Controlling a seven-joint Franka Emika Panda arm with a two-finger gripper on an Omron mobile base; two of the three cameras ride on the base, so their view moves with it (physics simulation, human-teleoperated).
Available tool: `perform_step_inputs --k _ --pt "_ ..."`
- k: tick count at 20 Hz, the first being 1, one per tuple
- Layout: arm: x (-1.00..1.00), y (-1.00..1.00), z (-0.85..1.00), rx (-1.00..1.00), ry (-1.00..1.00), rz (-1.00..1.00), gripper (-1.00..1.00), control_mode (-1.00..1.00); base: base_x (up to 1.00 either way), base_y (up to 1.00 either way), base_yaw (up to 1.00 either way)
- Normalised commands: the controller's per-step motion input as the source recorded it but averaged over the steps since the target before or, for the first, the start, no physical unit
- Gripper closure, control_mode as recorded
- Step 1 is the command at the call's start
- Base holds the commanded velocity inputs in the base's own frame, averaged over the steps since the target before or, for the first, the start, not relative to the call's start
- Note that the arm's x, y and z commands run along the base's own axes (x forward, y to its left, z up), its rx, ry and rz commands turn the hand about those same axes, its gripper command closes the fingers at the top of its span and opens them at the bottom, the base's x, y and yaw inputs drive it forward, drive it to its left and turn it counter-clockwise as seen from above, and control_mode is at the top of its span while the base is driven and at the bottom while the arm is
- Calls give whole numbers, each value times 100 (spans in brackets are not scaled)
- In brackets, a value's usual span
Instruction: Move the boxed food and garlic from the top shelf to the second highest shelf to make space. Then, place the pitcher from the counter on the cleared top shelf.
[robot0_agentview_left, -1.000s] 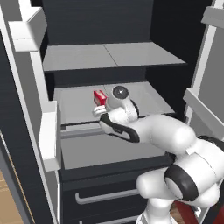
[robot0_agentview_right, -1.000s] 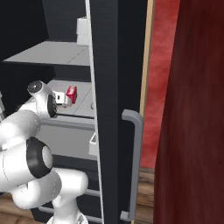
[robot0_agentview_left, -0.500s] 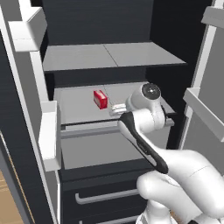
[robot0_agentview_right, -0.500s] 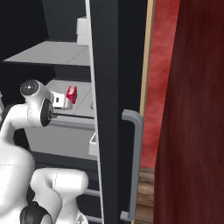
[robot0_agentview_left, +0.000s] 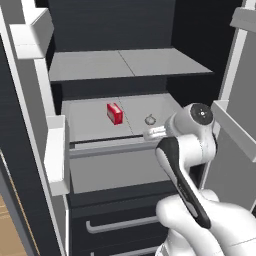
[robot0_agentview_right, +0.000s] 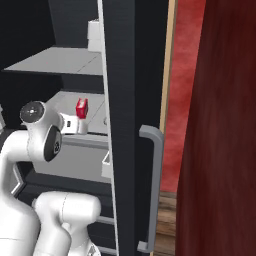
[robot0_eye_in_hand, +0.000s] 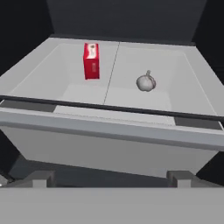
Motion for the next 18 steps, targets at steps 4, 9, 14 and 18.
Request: perform_step_inputs --k 4,9,14,18 --pt "-14 0 11 -2 1 -7 -100 -100 0 0 0" --pt "0 0 4 0 0 -2 -100 -100 0 0 0" --pt "1 0 0 0 0 0 -100 100 0 0 0" --pt "0 0 0 0 0 0 -100 100 -39 1 1"
